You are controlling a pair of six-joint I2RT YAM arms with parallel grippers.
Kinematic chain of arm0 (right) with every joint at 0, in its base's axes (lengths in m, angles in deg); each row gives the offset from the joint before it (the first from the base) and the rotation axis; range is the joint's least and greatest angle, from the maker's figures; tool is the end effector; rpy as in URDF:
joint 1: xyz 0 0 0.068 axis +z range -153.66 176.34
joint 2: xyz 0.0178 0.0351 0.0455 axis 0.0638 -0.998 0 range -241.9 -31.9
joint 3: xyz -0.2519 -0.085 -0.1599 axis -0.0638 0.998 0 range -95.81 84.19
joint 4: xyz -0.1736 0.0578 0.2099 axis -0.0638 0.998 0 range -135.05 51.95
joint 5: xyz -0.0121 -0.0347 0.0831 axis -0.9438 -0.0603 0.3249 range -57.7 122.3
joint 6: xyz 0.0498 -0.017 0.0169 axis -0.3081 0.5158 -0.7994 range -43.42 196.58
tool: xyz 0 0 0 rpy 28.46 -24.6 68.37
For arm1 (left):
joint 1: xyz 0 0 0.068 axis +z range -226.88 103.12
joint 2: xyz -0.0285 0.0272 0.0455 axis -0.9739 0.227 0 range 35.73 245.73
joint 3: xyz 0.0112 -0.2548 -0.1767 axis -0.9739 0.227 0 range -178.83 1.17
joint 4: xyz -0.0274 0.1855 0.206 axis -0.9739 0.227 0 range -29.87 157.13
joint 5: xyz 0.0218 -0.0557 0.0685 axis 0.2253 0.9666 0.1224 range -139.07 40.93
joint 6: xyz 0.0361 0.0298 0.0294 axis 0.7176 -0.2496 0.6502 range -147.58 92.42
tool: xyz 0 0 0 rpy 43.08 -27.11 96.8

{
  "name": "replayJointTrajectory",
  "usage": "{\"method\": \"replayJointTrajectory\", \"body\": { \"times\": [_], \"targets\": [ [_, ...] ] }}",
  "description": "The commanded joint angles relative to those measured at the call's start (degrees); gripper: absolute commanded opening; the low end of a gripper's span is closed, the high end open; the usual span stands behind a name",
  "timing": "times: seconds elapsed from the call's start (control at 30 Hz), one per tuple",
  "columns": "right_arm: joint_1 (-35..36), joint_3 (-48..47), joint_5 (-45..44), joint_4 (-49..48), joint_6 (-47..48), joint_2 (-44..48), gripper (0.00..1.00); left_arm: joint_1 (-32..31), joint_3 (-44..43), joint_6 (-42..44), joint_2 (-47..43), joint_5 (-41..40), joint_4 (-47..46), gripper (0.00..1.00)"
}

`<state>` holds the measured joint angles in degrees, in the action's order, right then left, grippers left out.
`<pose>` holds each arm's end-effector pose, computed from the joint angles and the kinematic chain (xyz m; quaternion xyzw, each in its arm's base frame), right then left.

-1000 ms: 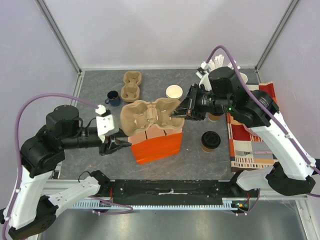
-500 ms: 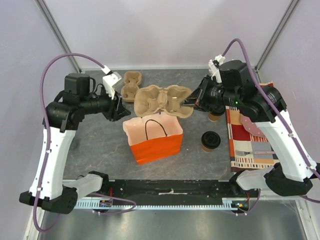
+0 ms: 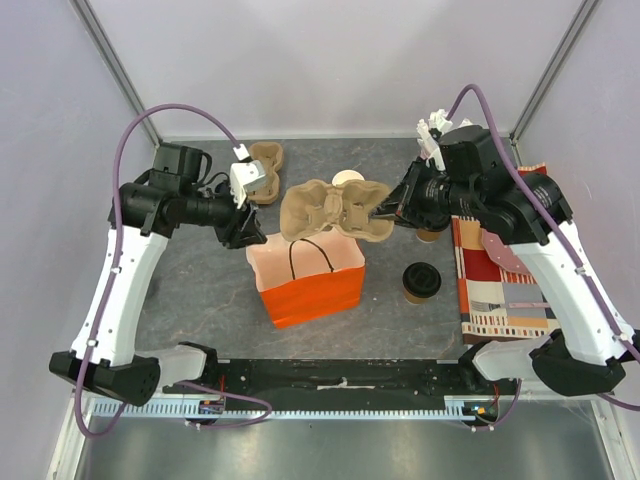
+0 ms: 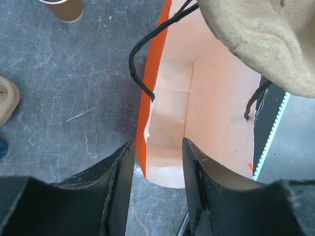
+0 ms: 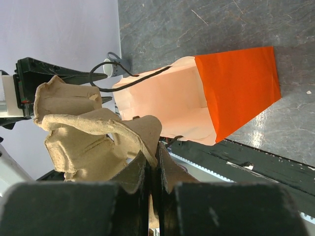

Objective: Pack the takeout coffee

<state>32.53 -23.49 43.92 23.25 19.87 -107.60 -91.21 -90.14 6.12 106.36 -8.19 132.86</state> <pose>0.1779 0.1395 0.5312 0.1132 0.8816 0.3878 0.2441 0.1952 -0.0751 0.4672 0.4644 0.7632 -0.2743 0.3559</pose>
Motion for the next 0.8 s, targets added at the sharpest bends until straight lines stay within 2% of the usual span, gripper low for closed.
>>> {"method": "replayJointTrajectory", "body": {
  "times": [0.0, 0.23, 0.37, 0.6, 0.73, 0.77],
  "targets": [
    [-0.3, -0.1, -0.1, 0.3, 0.6, 2.0, 0.0, -1.4, 0.6, 3.5, 1.0, 0.2, 0.4, 0.51],
    [-0.2, 1.0, -0.4, 0.3, 1.0, 2.2, 0.0, -2.3, 7.4, 5.3, -0.5, -1.9, -4.5, 0.51],
    [-0.3, 0.3, 0.1, 0.4, 1.7, 1.3, 0.0, -3.2, 7.0, 4.8, 0.6, -1.9, -5.9, 0.45],
    [-0.3, 0.8, 0.2, 0.3, 2.1, 1.7, 0.0, -5.7, 11.1, 7.3, -2.9, -1.9, -5.8, 0.25],
    [-0.4, 1.5, 3.1, 0.2, 4.1, 2.1, 0.0, -7.0, 11.1, 7.6, -3.6, -2.5, -4.7, 0.02],
    [-0.5, 1.1, 4.5, -0.3, 6.6, 1.7, 0.0, -7.2, 10.0, 7.1, -3.6, -2.6, -4.6, 0.02]
  ]
}}
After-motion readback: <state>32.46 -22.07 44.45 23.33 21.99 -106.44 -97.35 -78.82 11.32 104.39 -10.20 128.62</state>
